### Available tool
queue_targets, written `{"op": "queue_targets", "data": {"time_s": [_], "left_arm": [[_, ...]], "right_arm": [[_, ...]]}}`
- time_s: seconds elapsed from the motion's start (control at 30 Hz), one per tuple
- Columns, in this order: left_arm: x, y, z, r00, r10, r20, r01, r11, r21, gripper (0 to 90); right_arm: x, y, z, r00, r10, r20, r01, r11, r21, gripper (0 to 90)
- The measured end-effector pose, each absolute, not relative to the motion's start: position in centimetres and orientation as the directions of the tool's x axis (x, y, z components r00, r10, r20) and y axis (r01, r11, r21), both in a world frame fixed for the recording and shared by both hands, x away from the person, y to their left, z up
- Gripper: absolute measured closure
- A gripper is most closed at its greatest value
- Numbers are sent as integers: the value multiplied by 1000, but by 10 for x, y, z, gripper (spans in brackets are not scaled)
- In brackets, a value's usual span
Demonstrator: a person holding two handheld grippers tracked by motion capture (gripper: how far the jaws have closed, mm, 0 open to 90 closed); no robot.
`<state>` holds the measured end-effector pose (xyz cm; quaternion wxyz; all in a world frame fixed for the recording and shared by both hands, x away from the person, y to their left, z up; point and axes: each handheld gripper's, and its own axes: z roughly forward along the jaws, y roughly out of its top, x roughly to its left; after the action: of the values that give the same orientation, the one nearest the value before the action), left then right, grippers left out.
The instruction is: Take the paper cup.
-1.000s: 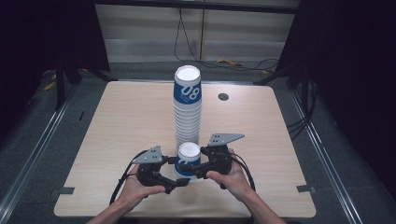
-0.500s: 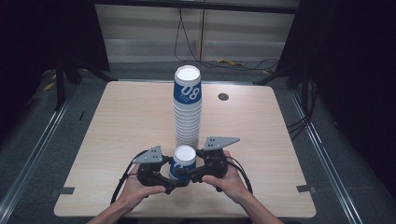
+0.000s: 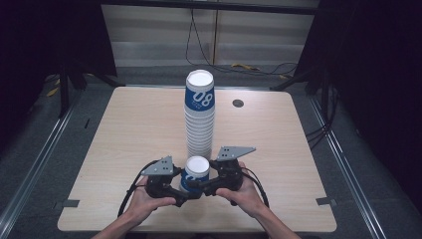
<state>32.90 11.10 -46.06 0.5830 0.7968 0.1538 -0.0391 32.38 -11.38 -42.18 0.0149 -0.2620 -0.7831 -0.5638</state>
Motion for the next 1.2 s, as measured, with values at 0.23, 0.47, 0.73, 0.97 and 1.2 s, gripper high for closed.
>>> {"op": "queue_targets", "data": {"time_s": [0.23,0.47,0.73,0.97,1.2], "left_arm": [[333,115,-463,945,209,-252,307,-299,903,216],[333,115,-464,945,217,-245,308,-333,891,215],[337,119,-463,942,226,-248,316,-348,883,225],[339,121,-463,937,243,-251,327,-356,875,225],[340,124,-464,935,240,-260,337,-378,862,225]], "right_arm": [[324,-119,-420,-853,404,330,438,210,874,182],[325,-122,-421,-840,412,354,461,198,865,176],[325,-128,-419,-836,405,370,475,196,858,209],[327,-131,-419,-842,399,362,474,228,850,212],[328,-134,-418,-833,422,357,483,242,842,204]]}}
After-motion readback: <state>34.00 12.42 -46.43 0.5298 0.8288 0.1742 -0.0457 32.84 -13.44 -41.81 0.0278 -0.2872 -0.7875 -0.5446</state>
